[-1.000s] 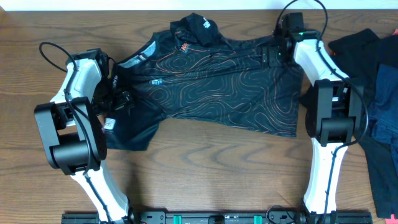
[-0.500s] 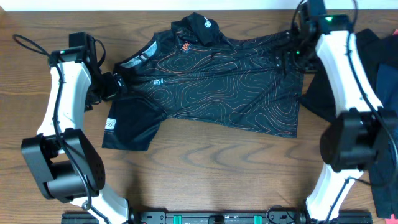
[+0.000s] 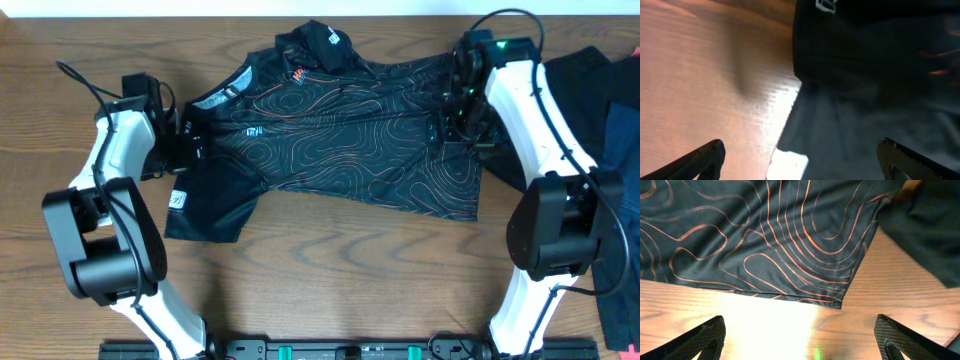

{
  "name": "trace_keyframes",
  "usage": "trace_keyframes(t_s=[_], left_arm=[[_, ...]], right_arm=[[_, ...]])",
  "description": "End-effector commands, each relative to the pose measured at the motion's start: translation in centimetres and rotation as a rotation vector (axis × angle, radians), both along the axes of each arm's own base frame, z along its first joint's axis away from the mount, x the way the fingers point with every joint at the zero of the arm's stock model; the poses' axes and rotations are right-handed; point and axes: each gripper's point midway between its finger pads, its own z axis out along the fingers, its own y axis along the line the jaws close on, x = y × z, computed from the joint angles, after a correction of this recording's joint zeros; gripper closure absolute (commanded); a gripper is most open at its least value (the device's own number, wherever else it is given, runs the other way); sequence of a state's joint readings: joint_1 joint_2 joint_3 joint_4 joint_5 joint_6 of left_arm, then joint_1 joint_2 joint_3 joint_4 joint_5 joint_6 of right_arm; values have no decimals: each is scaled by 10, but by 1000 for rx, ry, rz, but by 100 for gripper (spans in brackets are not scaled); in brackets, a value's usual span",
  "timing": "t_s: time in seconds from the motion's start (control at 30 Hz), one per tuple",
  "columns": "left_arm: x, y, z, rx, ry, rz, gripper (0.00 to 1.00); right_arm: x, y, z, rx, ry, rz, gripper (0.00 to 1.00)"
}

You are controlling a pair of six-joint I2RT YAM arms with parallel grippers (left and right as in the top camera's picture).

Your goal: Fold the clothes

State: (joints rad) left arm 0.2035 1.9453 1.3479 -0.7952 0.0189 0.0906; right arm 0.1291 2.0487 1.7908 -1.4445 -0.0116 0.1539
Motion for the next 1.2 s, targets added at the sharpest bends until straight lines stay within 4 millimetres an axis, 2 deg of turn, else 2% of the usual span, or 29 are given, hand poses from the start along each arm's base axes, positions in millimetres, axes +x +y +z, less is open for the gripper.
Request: trace_keyframes(t_s=[0.0,0.1,0.2,0.33,0.47,0.57,0.7,0.8,0.9,1.03,1.17], left_arm=[[-5,0,-21,-5,48,-89,1],[-5,-11,-34,-71,62,-137,1],[-9,-18,-39,-109,78,-138,10],[-15,-23,-40,-138,101,-137,36],[-19,-26,-40,-156,117,-94,79],[-26,-27,-39,-164,148,-46,94],[-40,-30,-32,-174,199,44,94],[-49,-32,-20,-177,223,102,94],[-51,-35,-1,-187,199,137,94],[-46,-49,31,-261,110,168,94],[-55,-57,53,-262,99,161,94]], right_arm=[[-6,1,-6,-4,18,-30,6],[-9,-2,-9,-3,7,-45,6],[-14,-7,-11,-5,6,-62,6],[-24,-13,-17,-17,19,-72,7],[-36,-17,-26,-20,47,-81,8],[-47,-15,-35,-3,84,-83,8],[-54,-4,-43,53,107,-63,8],[-54,1,-47,87,89,-45,8],[-56,3,-53,97,70,-29,7],[-65,3,-66,97,82,-29,7],[-72,2,-84,96,81,-33,7]])
